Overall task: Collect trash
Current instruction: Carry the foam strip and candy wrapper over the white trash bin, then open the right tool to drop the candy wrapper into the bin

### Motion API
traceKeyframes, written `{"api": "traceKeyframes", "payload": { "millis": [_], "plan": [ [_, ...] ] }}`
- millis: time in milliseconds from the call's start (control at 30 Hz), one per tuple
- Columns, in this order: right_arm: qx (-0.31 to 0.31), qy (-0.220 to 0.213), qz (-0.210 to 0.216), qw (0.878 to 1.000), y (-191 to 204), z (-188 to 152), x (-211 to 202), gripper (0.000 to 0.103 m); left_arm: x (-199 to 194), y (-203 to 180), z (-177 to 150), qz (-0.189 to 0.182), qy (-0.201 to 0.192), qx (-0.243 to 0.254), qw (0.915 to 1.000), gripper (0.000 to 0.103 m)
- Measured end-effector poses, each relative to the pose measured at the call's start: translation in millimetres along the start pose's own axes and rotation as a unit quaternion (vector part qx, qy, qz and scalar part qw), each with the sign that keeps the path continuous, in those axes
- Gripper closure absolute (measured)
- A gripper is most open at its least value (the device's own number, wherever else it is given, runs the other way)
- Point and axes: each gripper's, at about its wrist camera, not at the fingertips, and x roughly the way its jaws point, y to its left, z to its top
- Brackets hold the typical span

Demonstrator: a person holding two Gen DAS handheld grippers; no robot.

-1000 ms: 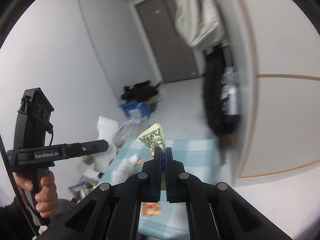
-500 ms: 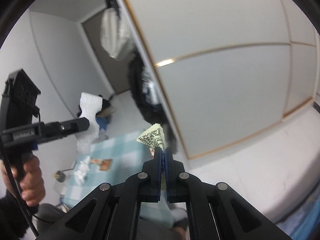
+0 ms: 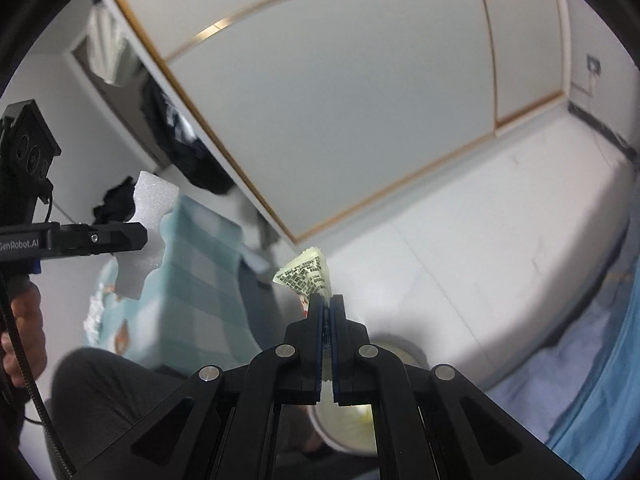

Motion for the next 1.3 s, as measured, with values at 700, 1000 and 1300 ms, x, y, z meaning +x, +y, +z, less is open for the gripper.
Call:
{"api": "traceKeyframes", "payload": {
  "millis": [700, 1000, 1300],
  "plan": [
    [0.053, 0.134, -0.033, 0.989, -43, -66, 77, 0.1, 134, -1, -34, -0.007, 0.281, -0.055, 0.9581, 0.085],
    [0.066, 0.158, -0.034, 0.985, -49, -76, 92, 0.099, 154, 0, -42, 0.008, 0.31, -0.063, 0.9487, 0.084],
    [0.077, 0.146, -0.025, 0.986, -51, -79, 85, 0.089, 162, -6, -45, 0.015, 0.319, -0.052, 0.9463, 0.068]
  ]
}}
